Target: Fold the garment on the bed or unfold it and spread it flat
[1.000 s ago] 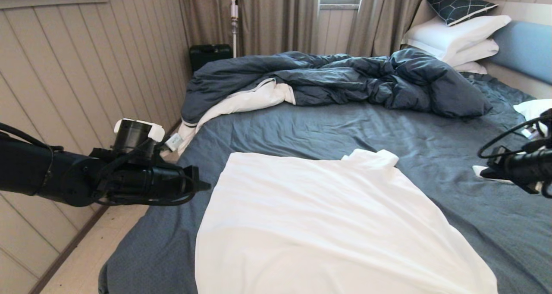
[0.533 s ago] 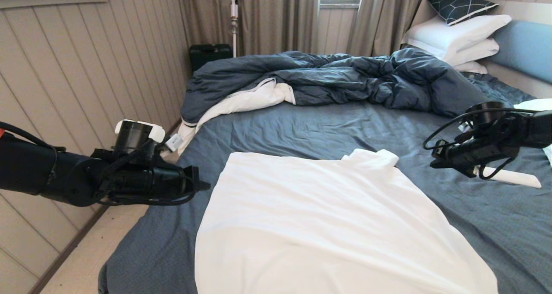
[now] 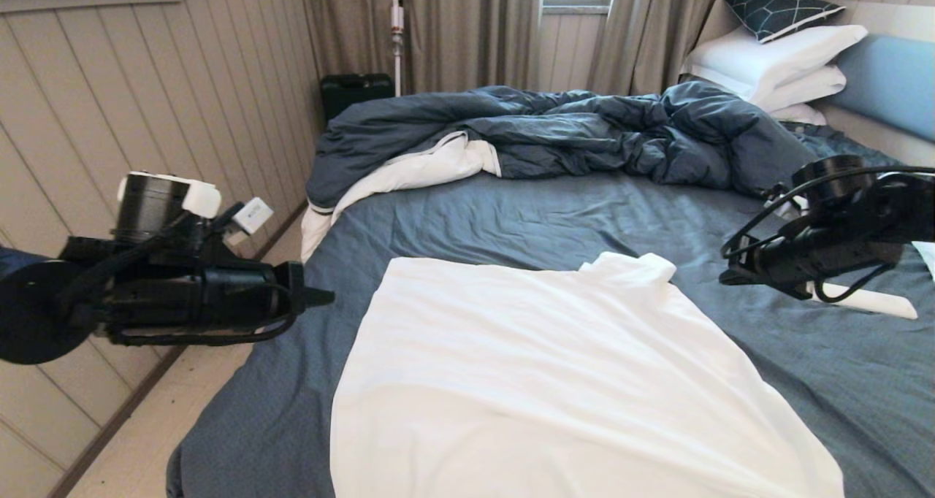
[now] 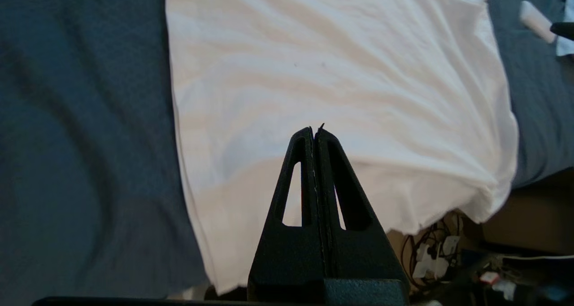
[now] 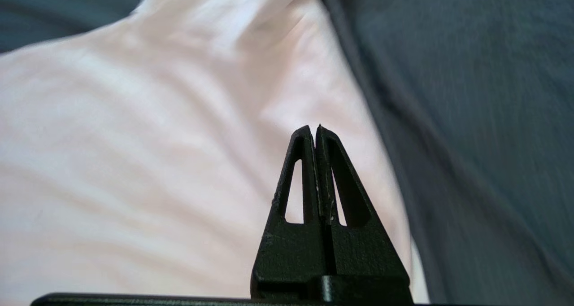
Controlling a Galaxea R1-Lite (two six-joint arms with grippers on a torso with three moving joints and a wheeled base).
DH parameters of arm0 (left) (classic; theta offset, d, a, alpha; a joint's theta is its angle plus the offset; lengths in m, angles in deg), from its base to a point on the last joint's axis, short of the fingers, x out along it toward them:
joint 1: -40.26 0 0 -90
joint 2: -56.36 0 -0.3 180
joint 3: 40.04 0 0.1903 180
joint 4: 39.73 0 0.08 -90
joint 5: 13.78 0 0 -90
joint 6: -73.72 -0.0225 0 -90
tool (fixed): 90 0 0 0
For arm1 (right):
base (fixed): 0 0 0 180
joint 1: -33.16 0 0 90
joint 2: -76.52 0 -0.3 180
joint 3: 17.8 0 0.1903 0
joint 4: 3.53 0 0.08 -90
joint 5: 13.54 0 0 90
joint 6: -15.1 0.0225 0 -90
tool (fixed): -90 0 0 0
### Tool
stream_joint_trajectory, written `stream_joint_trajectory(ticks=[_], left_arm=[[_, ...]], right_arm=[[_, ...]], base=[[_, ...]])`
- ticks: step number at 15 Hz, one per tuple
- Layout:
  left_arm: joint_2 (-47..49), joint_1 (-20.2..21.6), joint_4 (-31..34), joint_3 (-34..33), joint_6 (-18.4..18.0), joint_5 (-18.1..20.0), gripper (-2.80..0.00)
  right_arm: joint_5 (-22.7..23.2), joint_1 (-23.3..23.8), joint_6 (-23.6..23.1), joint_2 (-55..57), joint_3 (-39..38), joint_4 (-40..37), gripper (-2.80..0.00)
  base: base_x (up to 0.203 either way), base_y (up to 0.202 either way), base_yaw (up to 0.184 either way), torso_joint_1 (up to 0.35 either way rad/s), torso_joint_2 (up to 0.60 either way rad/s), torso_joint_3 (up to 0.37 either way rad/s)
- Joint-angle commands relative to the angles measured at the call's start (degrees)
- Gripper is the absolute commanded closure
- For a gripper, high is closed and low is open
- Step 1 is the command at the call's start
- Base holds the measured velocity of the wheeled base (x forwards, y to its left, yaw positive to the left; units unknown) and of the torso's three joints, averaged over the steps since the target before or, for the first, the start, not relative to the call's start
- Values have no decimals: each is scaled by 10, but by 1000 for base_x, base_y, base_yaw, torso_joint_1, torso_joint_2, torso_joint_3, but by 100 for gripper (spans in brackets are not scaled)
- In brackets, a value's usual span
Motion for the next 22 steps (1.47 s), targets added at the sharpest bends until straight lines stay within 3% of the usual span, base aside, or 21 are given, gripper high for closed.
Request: stream_joint_trajectory(ticks=[1,5,9,12,14,16,18,20,22], left_arm=[[-112,1,20,-23,0,1,0],[-320,16,168,-46,-41,-12,0],[-512,27,334,-62,-70,-119,0],[-622,31,470,-76,-74,-163,0],[-682,32,497,-106,-75,-200,0],[-731,32,500,-148,-77,-232,0],[-755,31,454,-216,-84,-249,0],[-761,32,344,-315,-98,-308,0],[-763,32,167,-402,-155,-370,0]], right_arm=[[8,-1,-9,-138,-69,-1,0],[24,28,-71,-392,-256,-3,0],[29,56,-166,-645,-393,-89,0],[26,-5,-196,-794,-453,-173,0],[0,-73,-199,-883,-502,-194,0],[-43,-109,-192,-975,-548,-201,0],[-74,-121,-182,-1057,-595,-202,0],[-132,-127,-146,-1082,-654,-154,0],[-145,-128,-133,-1094,-729,1,0]], base=[[0,0,0,0,0,0],[0,0,0,0,0,0],[0,0,0,0,0,0],[0,0,0,0,0,0],[0,0,0,0,0,0],[0,0,0,0,0,0],[0,0,0,0,0,0],[0,0,0,0,0,0],[0,0,0,0,0,0]])
